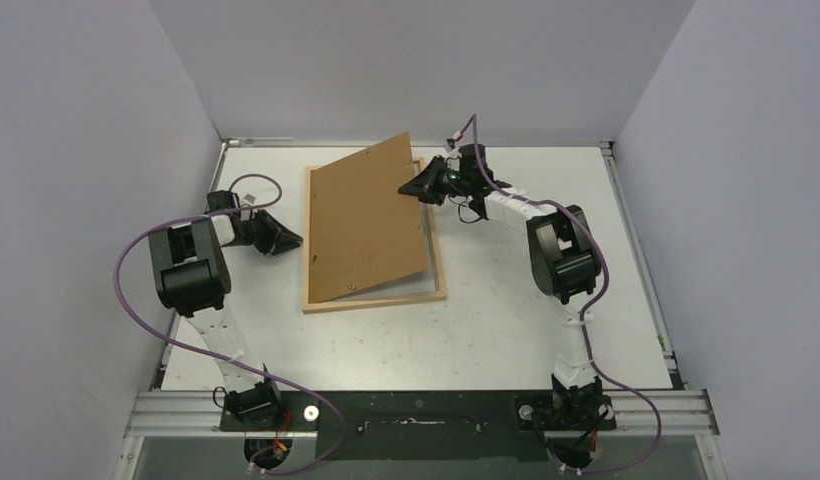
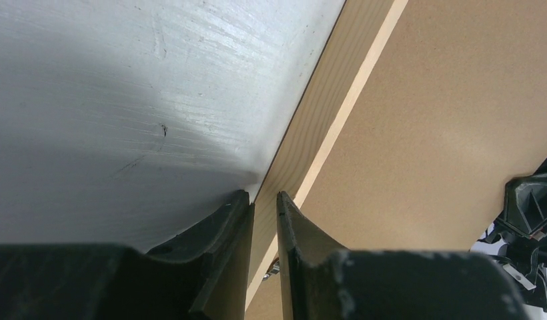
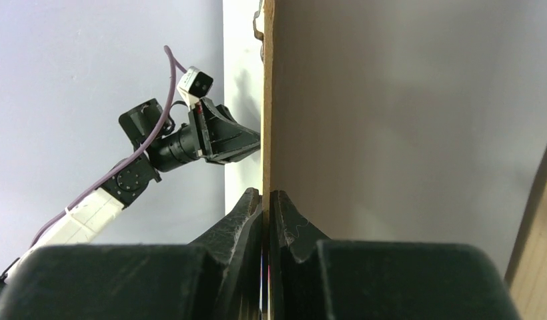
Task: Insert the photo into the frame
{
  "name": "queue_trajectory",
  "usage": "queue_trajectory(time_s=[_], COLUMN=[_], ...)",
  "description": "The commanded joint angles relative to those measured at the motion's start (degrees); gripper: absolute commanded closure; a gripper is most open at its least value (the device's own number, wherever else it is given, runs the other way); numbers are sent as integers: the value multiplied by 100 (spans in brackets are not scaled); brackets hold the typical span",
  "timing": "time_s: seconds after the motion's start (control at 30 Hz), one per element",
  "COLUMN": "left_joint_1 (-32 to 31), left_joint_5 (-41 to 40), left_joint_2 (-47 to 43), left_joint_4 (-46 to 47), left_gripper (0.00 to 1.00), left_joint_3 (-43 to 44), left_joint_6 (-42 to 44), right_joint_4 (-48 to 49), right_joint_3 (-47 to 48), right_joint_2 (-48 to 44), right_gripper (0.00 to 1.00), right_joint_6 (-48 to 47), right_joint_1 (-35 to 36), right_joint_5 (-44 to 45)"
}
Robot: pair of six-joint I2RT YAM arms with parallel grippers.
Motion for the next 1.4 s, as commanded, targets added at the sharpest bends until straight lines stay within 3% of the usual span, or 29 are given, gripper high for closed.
queue_trajectory(time_s=[0.0,0.33,0.6,0.73,0.87,1.37], left_joint_1=[-114,-160,-170,-176,-177,-186], left_joint_5=[-130,-139,-147,-143,-130,-99], left_joint_2=[152,178,205,212,203,254], left_joint_4=[93,159,155,140,137,83], left_gripper=[80,81,81,81,81,81], left_joint_3=[67,5,42,76,80,116], left_joint_6=[87,39,16,10,15,49], right_joint_4=[356,-22,-1641,-2272,-2675,-4649], right_joint_3=[-47,-78,444,688,859,1986], right_joint_2=[-38,18,51,49,89,538], right_gripper=[100,100,71,52,44,41], right_joint_6=[91,-148,-1094,-1417,-1682,-2657], right_joint_1=[-30,-36,-67,-65,-62,72], right_joint_5=[112,92,276,496,593,1481])
